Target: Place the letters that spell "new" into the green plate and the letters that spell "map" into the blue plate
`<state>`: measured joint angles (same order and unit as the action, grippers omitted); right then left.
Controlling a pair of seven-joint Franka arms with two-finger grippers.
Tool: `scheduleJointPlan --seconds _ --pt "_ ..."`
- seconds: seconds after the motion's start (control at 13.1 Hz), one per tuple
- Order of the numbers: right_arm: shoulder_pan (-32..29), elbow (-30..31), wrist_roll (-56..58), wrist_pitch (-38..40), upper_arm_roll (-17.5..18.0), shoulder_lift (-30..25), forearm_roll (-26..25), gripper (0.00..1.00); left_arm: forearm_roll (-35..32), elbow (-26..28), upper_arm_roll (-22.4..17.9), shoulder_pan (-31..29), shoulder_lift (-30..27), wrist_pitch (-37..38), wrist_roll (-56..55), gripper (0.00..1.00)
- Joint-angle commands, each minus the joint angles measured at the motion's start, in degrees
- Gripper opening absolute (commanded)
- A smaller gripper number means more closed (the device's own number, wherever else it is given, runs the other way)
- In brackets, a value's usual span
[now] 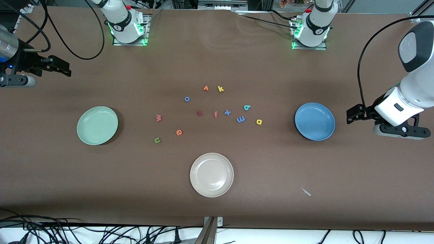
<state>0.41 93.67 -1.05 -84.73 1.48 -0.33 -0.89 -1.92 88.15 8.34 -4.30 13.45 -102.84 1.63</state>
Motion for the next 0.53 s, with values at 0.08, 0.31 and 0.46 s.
scheduleJointPlan --seconds 0.08,0.31,0.46 --pt "0.03 -1.30 0.00 2.20 -0.08 0.51 0.71 1.00 0.43 -1.40 -0.16 0.34 0.53 0.97 1.18 1.00" --pt "-0.06 -1.30 0.00 2.12 -0.08 0.51 0.71 1.00 0.43 -2.37 -0.16 0.43 0.79 0.97 1.18 1.00" --pt "-0.06 -1.30 0.00 2.12 -0.08 0.51 0.71 1.00 0.43 -2.37 -0.16 0.34 0.79 0.97 1.18 1.00"
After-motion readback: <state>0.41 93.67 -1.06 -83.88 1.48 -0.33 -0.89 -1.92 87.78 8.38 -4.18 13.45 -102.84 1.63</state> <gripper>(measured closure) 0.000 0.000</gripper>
